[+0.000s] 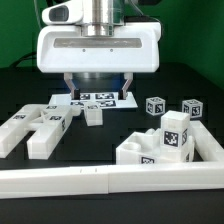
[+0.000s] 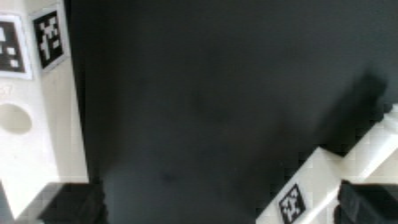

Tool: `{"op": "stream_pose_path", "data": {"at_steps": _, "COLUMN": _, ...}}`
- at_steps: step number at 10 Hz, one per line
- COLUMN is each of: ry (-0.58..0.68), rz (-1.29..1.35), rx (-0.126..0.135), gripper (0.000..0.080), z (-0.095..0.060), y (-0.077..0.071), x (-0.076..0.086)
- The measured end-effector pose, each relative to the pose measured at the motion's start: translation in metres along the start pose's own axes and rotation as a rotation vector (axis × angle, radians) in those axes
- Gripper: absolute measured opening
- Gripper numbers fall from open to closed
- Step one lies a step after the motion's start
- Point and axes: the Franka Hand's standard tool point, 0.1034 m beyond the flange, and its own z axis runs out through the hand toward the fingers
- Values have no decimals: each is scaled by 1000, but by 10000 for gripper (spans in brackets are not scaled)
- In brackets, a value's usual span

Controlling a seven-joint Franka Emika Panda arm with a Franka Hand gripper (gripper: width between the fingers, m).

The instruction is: Assemble chair

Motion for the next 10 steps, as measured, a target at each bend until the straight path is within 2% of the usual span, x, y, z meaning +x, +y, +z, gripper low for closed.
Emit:
{"op": "stream_pose_path", "data": {"at_steps": 1, "ry": -1, "rz": -1, "rx": 0, "gripper": 649, "z": 0, "y": 1, "x": -1}}
{"op": "stream_pose_path", "data": {"at_steps": 4, "ry": -190, "rz": -54, "rx": 12, "gripper": 649, "z": 5, "y": 23, "x": -32}}
{"op": "stream_pose_path", "data": {"at_steps": 5, "ry": -235, "rz": -64, "rx": 20, "gripper": 649, "z": 5, "y": 26, "x": -35}}
{"op": "stream_pose_path", "data": {"at_steps": 7, "ry": -378, "rz": -64, "rx": 43, "gripper": 649, "z": 4, "y": 21, "x": -39}}
{"op": "stream_pose_path", "data": {"at_steps": 10, "ry": -560, "rz": -67, "rx": 62, "gripper": 649, "z": 4, "y": 17, "x": -45}}
